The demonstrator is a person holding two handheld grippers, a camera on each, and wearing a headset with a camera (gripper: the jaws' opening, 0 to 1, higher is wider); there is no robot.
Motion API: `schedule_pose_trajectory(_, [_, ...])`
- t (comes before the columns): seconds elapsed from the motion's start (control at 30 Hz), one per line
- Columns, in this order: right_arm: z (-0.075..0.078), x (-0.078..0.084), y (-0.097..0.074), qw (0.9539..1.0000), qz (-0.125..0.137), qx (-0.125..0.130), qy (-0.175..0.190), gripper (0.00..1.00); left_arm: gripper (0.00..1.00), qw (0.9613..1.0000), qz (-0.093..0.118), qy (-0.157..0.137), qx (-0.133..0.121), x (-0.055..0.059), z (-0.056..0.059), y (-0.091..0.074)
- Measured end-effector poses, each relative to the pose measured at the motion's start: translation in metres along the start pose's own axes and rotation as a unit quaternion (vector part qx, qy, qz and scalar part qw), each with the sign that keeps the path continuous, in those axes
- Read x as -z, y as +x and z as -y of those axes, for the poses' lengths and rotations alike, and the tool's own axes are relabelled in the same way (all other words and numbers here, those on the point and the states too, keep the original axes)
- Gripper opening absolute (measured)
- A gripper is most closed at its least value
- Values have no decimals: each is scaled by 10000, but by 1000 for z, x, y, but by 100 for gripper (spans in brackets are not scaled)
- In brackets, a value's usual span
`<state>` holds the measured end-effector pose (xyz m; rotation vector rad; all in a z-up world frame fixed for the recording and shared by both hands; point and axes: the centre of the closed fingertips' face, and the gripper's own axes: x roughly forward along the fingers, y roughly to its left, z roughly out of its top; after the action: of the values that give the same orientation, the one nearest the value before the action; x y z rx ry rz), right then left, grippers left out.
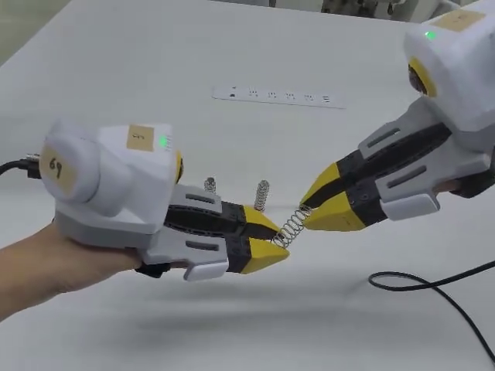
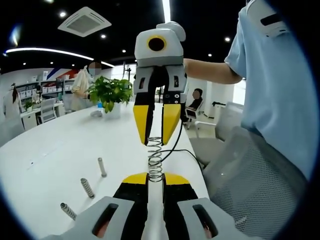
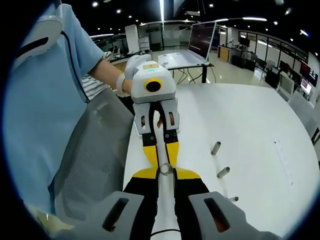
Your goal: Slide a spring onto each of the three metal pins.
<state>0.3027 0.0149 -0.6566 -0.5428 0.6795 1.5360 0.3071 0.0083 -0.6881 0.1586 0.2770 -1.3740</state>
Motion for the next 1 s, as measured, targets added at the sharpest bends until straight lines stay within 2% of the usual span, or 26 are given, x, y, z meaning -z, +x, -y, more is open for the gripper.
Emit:
schedule_pose_trajectory(0.3, [0,1,1,10000,-29,-27,-13,8,2,10000,-38,76,21,2,1,2])
schedule_pose_trajectory(0.83, [4,4,-2,9998,-152,-12,-103,8,2,9999,24,137,-8,1,2,2])
schedule_pose_trajectory(0.93, [4,5,-2,9998,-172,-20,-90,10,2,9999,23,142,-14,1,2,2])
schedule_pose_trajectory(1.0, [4,6,-2,9997,-210,1,-80,16,2,9999,18,148,-8,1,2,2])
